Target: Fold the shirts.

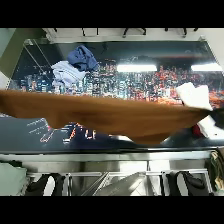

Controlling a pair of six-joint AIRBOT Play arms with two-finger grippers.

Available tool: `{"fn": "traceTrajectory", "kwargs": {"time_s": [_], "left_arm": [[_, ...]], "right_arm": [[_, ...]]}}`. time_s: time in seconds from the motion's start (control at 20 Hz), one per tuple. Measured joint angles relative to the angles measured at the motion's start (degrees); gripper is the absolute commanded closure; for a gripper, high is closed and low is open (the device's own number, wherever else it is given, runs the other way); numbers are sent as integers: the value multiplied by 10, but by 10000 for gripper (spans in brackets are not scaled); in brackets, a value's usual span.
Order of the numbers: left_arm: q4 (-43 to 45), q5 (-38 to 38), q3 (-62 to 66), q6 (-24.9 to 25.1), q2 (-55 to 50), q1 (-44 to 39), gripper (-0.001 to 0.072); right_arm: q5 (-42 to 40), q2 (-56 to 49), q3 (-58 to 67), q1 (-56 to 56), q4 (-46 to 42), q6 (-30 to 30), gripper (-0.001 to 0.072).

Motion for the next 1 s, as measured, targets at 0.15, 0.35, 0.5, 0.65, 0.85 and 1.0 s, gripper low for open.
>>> {"fn": "traceTrajectory", "kwargs": {"time_s": [0.15, 0.35, 0.5, 0.65, 0.85, 1.0], "left_arm": [[35, -44, 228, -9, -61, -1, 695], [56, -88, 416, -24, -117, -19, 696], [75, -107, 428, -30, -123, -65, 696], [114, -112, 295, -34, -97, -119, 696], [143, -52, 23, -31, -78, -176, 696], [157, 15, -101, -15, -128, -203, 695]], "right_arm": [[12, -51, 166, -1, 3, 0, 677], [54, -108, 355, -1, -28, 0, 677], [71, -125, 420, -1, -48, 1, 677], [83, -143, 422, -1, -70, 7, 677], [81, -177, 328, 0, -90, 27, 677], [17, -221, 208, 15, -92, 38, 677]]}}
